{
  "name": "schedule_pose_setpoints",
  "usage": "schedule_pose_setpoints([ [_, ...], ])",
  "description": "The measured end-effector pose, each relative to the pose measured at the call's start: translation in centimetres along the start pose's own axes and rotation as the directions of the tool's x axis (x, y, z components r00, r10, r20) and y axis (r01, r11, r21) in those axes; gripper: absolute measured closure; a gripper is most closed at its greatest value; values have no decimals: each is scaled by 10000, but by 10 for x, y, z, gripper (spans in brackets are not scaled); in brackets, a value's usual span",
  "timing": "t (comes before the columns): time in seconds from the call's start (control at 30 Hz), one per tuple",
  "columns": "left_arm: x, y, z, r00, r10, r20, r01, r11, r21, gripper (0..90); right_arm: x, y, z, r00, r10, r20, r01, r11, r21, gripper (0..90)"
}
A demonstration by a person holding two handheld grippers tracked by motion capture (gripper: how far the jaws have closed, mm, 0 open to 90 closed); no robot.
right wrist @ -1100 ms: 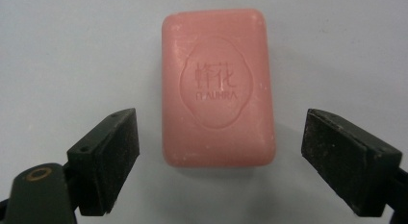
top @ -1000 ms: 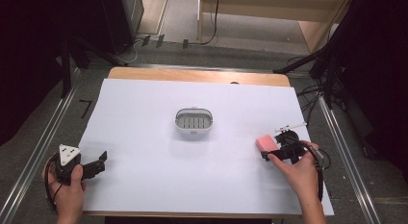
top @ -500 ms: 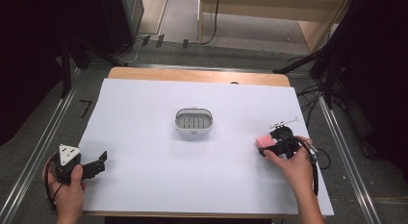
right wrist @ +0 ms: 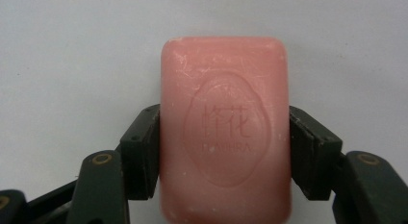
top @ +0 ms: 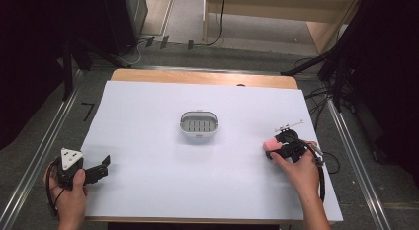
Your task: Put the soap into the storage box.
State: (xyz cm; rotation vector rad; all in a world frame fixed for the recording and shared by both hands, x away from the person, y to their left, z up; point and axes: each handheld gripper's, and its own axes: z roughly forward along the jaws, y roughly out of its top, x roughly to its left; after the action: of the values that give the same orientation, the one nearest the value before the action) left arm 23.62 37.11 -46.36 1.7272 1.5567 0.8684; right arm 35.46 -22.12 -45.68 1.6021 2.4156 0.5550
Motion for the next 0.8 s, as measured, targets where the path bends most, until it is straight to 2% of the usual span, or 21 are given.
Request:
schedule_pose_setpoints([
  [0.27,0,0,0,10000,19,-2,-19,10000,26,71,1,1,0,9997,-205,125,207,9997,-131,386],
  [0.47,-1,0,0,10000,47,-37,-47,10000,37,76,6,8,-7,9978,-659,61,660,9970,-398,386],
  [0.5,0,0,0,10000,61,-38,-60,10000,50,77,7,10,-9,9953,-964,8,963,9941,-504,386],
  [0.6,0,0,0,10000,34,3,-34,10000,28,77,11,13,-10,9936,-1110,-208,1096,9923,-576,386],
  [0.63,0,0,0,10000,18,6,-18,10000,19,77,15,16,-11,9905,-1325,-367,1301,9896,-606,386],
  [0.8,1,0,-1,10000,-82,-33,82,9999,-60,76,23,23,-10,9845,-1686,-481,1658,9845,-572,386],
])
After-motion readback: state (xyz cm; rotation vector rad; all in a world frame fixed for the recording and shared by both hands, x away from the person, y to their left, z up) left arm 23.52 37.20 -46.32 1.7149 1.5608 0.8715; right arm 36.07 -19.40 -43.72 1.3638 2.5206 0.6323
